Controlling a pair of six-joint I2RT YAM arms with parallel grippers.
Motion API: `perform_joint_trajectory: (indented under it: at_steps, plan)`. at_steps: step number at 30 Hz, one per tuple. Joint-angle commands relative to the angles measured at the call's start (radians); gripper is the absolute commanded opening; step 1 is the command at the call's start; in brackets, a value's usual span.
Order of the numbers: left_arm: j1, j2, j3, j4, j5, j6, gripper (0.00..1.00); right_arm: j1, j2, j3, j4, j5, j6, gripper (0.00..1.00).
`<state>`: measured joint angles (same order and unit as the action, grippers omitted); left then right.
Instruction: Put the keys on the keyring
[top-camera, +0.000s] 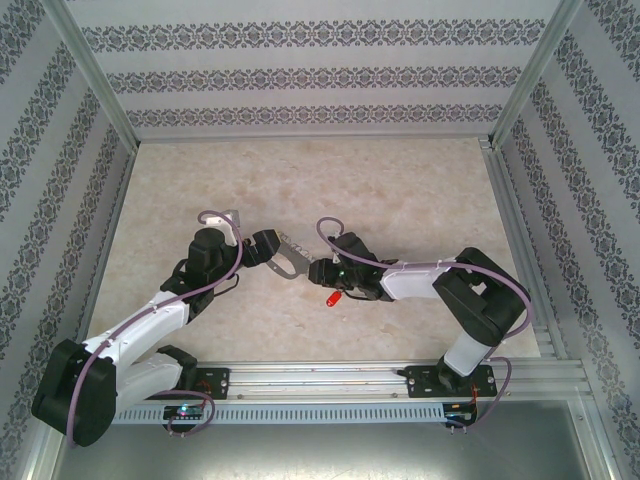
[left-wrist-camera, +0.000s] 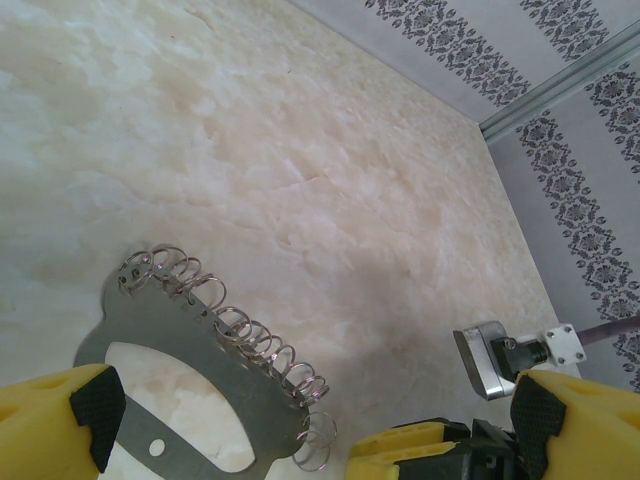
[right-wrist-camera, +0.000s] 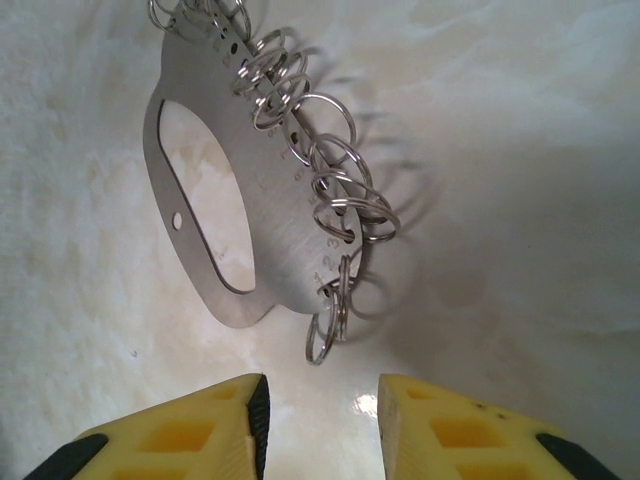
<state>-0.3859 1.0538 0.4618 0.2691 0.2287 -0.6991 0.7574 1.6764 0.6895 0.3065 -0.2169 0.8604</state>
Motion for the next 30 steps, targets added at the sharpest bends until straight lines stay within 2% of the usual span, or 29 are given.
perform_joint_trajectory:
  at_steps: [1, 14, 30]
  plan:
    - [0.001, -0.001, 0.017, 0.045, 0.014, 0.021, 1.0, 0.015, 0.014, 0.008, 0.065, 0.013, 0.101, 0.3]
    - [0.001, -0.012, 0.017, 0.044, 0.025, 0.032, 1.0, 0.022, 0.137, 0.035, 0.166, -0.019, 0.196, 0.24]
    - [0.001, -0.003, 0.017, 0.065, 0.031, 0.033, 1.0, 0.023, 0.126, 0.053, 0.057, 0.054, 0.197, 0.19]
